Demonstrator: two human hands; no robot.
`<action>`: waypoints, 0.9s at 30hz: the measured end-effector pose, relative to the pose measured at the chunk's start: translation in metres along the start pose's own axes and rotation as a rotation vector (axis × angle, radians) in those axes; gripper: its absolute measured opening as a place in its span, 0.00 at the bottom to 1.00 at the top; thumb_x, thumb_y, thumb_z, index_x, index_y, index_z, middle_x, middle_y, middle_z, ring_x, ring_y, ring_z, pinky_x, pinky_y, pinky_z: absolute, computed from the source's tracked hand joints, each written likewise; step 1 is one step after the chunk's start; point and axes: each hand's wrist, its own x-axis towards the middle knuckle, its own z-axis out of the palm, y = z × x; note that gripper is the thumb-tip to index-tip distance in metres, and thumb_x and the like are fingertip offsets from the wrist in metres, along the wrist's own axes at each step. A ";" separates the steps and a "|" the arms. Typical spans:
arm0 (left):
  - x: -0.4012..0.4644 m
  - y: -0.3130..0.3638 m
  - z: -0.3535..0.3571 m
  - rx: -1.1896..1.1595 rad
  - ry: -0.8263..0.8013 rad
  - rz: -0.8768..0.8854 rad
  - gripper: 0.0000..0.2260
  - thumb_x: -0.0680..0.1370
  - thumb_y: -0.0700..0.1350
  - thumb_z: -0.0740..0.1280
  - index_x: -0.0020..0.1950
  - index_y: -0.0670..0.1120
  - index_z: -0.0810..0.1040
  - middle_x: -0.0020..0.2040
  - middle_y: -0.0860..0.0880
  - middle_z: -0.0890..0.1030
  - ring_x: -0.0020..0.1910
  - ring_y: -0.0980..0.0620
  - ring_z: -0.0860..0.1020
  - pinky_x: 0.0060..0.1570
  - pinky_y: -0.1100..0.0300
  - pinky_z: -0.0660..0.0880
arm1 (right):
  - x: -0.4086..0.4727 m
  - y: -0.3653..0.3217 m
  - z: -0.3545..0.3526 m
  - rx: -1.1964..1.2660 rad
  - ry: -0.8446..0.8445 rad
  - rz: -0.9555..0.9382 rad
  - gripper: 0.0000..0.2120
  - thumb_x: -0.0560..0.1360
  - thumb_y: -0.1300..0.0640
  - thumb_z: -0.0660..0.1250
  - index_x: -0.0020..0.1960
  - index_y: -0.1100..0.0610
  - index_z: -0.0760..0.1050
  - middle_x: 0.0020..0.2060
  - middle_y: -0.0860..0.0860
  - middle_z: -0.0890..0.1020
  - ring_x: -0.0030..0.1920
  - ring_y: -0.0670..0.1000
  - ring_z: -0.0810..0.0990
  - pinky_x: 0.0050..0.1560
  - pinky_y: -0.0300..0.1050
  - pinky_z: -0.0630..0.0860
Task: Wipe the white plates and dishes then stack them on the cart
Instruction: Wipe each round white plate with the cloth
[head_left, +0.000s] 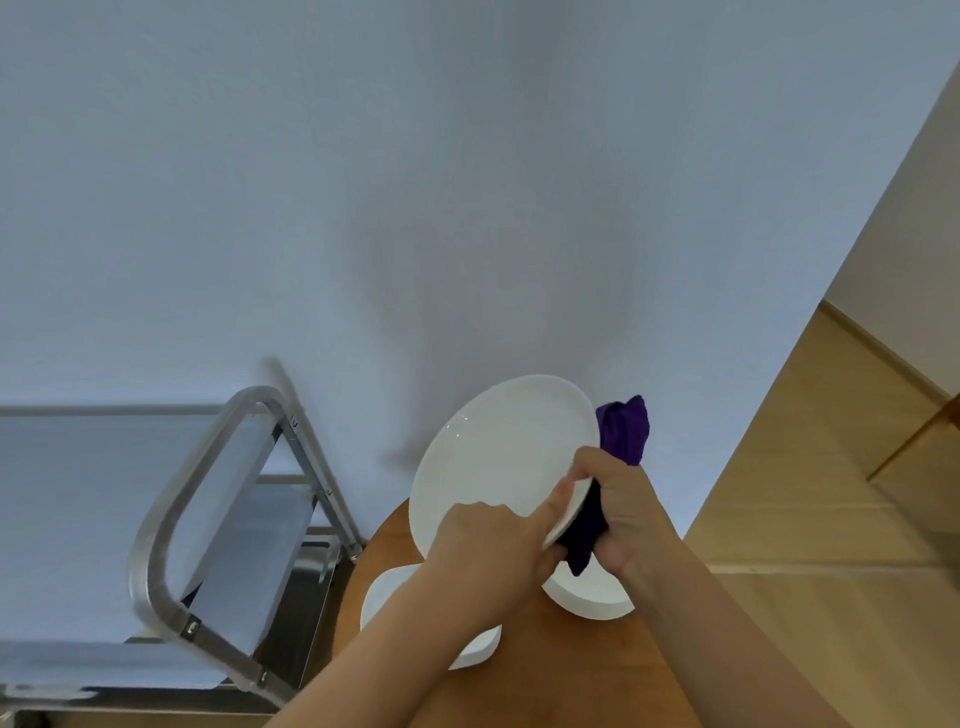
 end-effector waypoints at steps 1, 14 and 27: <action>-0.001 -0.004 0.002 -0.053 -0.010 -0.049 0.31 0.77 0.66 0.50 0.76 0.60 0.42 0.43 0.46 0.77 0.39 0.47 0.73 0.38 0.57 0.64 | 0.001 0.003 -0.005 0.032 0.011 0.000 0.07 0.66 0.70 0.61 0.40 0.60 0.70 0.32 0.54 0.72 0.33 0.54 0.73 0.33 0.46 0.73; -0.015 -0.068 0.029 -2.421 0.188 -0.581 0.24 0.74 0.51 0.66 0.68 0.44 0.72 0.60 0.39 0.79 0.57 0.38 0.79 0.48 0.43 0.79 | 0.005 0.005 -0.039 -0.248 0.265 -0.155 0.13 0.71 0.63 0.71 0.54 0.60 0.75 0.42 0.56 0.80 0.44 0.58 0.79 0.44 0.51 0.78; -0.012 -0.033 0.034 -2.579 0.188 -0.416 0.23 0.77 0.57 0.62 0.61 0.41 0.79 0.55 0.35 0.81 0.56 0.36 0.79 0.53 0.43 0.77 | 0.000 0.050 0.028 -1.215 -0.418 -0.834 0.33 0.69 0.42 0.66 0.71 0.35 0.58 0.72 0.36 0.62 0.74 0.40 0.50 0.74 0.44 0.45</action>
